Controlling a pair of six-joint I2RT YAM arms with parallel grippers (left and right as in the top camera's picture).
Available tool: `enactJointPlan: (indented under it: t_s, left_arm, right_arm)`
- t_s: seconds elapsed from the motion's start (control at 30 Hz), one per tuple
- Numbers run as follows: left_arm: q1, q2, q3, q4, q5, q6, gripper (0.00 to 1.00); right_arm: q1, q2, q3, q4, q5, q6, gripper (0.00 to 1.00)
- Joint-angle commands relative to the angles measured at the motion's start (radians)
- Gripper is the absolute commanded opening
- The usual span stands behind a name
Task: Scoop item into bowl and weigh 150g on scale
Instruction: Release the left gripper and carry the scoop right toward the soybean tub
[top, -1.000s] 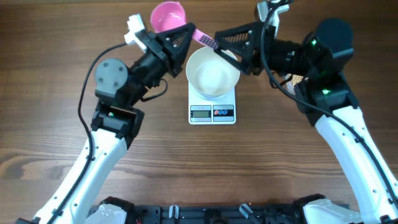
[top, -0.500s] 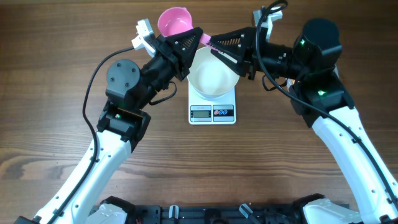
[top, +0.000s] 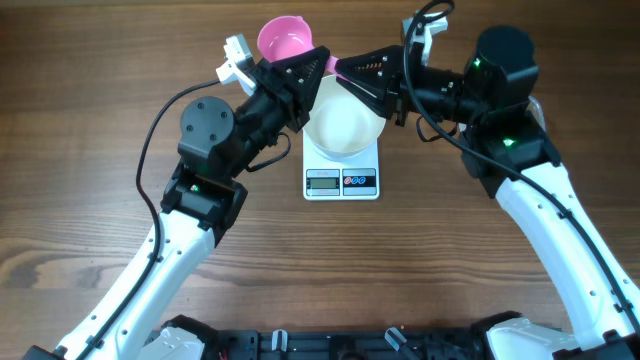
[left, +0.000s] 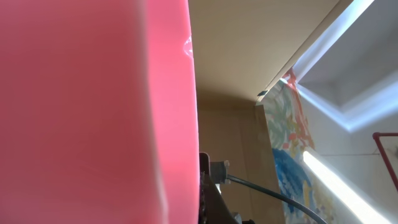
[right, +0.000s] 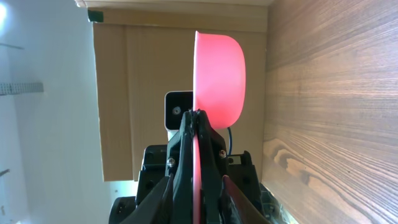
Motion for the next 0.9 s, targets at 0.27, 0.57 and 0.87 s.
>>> enactJointPlan:
  t_s: [0.27,0.57,0.87]
  left_arm:
    - [-0.017,-0.009,0.009,-0.001,-0.009,0.025,0.04]
    - [-0.017,-0.009,0.009,-0.001,-0.028,0.025,0.04]
    - [-0.017,-0.009,0.009,-0.001,-0.027,0.024,0.04]
  right_arm:
    - [0.004,0.005,0.016,0.007,0.017,0.021,0.24]
    - [0.004,0.005,0.016,0.006,0.024,0.033,0.18]
    - [0.004,0.005,0.016,0.006,0.024,0.032,0.06]
